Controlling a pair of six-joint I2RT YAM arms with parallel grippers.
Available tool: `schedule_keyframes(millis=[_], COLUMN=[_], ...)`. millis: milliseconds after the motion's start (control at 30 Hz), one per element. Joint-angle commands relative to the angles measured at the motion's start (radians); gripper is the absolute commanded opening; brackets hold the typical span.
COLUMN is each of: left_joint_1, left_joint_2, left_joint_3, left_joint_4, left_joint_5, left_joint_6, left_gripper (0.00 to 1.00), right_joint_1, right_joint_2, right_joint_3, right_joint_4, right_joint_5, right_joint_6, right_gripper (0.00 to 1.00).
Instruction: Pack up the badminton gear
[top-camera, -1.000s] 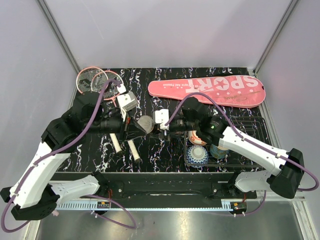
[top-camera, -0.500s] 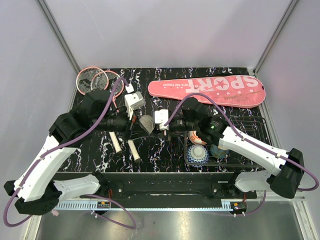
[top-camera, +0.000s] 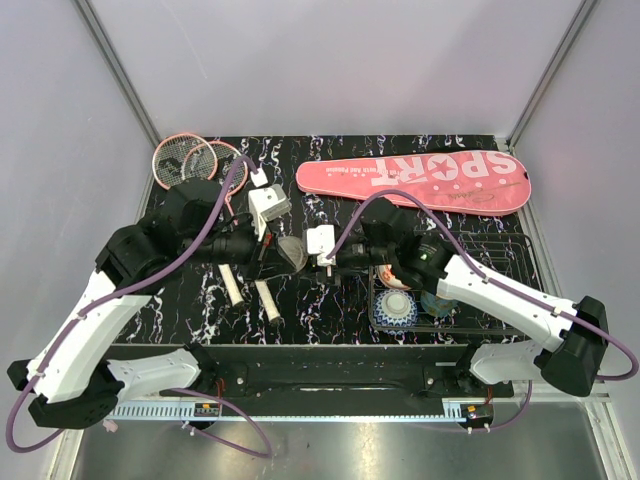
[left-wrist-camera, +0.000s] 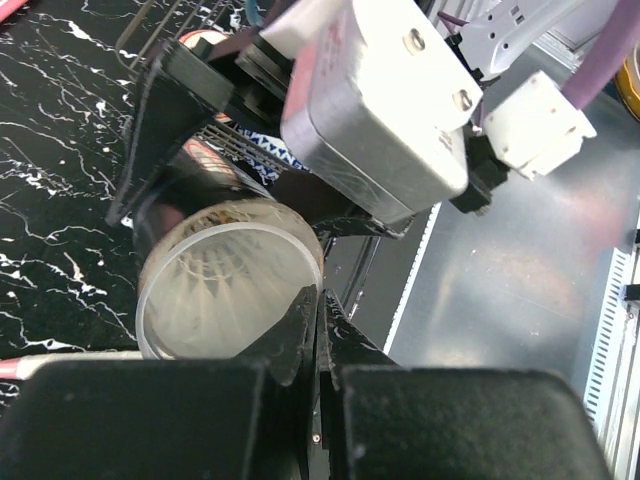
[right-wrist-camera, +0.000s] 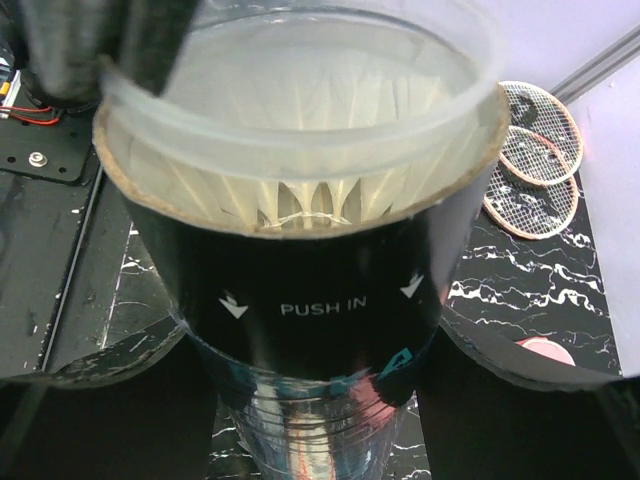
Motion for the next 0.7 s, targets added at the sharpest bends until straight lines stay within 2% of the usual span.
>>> schedule_keyframes(millis=[0,133,467,667], left_joint_1=[0.002,0.001,-0.001,-0.002], left_joint_2=[0.013,0.01,-0.027,-0.038], left_joint_3=[0.048,0.031,-0.024,-0.053], left_joint_4=[0.011,0.011,0.016,-0.006], left_joint_5=[-0.075,-0.059,0.112,0.093], left_joint_6=[0.0,0.0,0.005,0.011], left_gripper=[0.0,0.0,0.0,0.0], right_joint_1=[0.042,0.054,0.057,0.058], right_joint_2=[-0.03,-0.016,-0.007,-0.021], right_joint_3=[0.052,0.066,0.061,0.052], right_joint_4=[0.063,0.068,0.123,0.14], right_joint_5=[-0.019,-0.01,0.036,0.025], right_joint_6=[-0.018,-0.019,0.005,0.007], right_gripper=[0.27,0.27,0.27,0.27])
